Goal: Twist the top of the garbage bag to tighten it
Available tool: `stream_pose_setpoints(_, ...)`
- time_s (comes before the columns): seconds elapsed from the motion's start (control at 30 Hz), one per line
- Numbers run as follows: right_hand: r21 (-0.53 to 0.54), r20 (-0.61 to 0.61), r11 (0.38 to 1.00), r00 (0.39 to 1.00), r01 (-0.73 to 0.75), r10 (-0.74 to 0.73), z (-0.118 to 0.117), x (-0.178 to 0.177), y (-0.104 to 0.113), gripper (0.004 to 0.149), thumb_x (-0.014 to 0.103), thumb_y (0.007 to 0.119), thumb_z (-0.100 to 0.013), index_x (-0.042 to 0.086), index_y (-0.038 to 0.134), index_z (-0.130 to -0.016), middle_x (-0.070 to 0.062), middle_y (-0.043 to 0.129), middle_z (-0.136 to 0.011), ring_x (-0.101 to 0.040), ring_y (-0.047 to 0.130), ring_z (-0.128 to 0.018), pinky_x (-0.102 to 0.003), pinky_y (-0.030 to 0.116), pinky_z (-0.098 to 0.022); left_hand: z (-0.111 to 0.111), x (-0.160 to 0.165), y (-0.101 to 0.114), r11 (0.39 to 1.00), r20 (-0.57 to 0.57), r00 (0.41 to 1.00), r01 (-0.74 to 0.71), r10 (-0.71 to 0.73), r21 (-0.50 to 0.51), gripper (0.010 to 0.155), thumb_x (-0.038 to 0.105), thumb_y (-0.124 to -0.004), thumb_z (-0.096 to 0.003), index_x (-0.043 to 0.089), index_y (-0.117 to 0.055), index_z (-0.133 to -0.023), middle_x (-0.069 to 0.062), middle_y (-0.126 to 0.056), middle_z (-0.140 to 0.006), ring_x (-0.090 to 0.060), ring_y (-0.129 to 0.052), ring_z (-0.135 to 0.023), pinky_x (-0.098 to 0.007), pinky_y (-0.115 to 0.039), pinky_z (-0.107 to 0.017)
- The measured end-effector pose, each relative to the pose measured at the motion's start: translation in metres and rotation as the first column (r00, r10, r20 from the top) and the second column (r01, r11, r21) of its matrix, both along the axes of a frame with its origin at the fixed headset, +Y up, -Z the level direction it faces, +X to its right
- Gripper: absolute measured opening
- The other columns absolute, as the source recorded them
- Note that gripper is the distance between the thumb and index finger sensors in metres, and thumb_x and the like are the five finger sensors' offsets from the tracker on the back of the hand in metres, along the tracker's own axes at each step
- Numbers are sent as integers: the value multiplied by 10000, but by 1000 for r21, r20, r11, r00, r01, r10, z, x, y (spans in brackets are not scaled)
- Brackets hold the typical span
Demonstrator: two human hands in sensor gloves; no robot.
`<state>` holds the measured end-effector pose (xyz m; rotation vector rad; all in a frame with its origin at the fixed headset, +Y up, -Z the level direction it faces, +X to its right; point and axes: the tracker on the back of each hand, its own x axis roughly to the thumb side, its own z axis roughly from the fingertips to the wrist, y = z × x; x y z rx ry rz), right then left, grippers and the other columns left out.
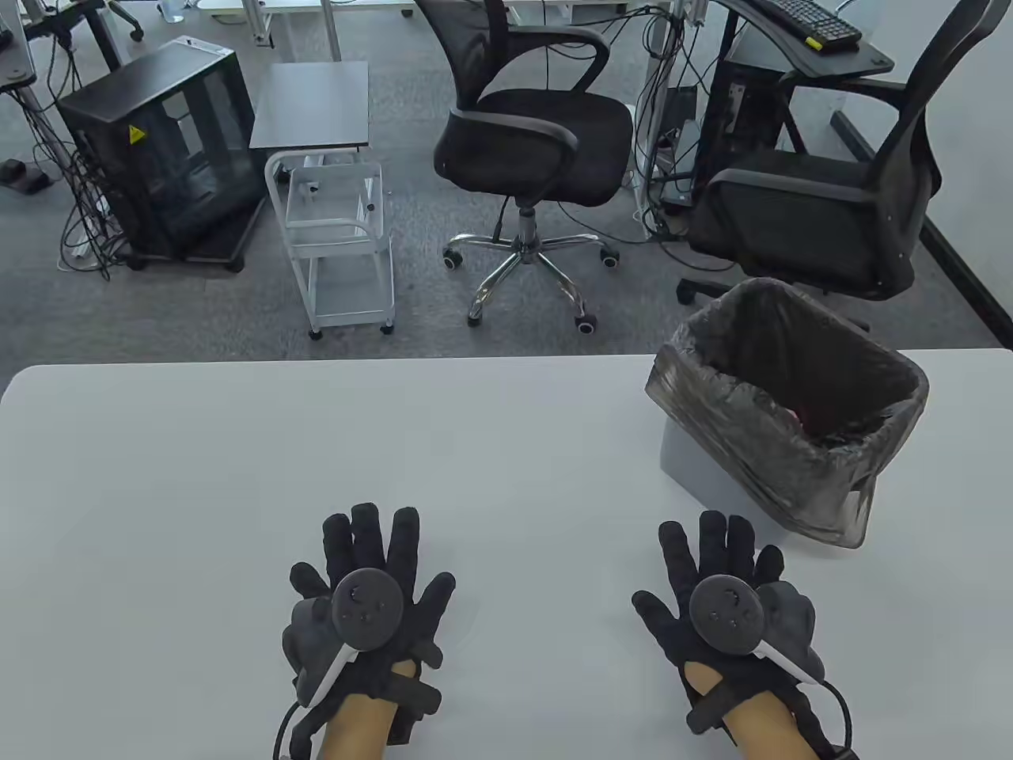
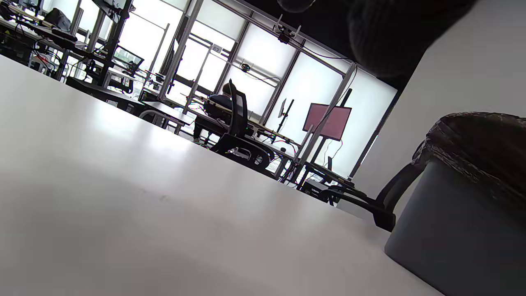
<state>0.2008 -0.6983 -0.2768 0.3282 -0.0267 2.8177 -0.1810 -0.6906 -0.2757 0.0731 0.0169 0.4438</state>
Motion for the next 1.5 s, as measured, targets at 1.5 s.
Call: stream_pose_setpoints(1.5,187,418,982,907,-27,-55,-90,119,97,609,584,711,-493,191,703,-958,-256,207,-1100,-613,149,-934,-787,210,-606,0,-11,9,992,-8,992,-129,129,-13,764,624,-766,-467,333,-527,-1133,0,-139,-1178,-311,7,-1076,-776,-81,-598)
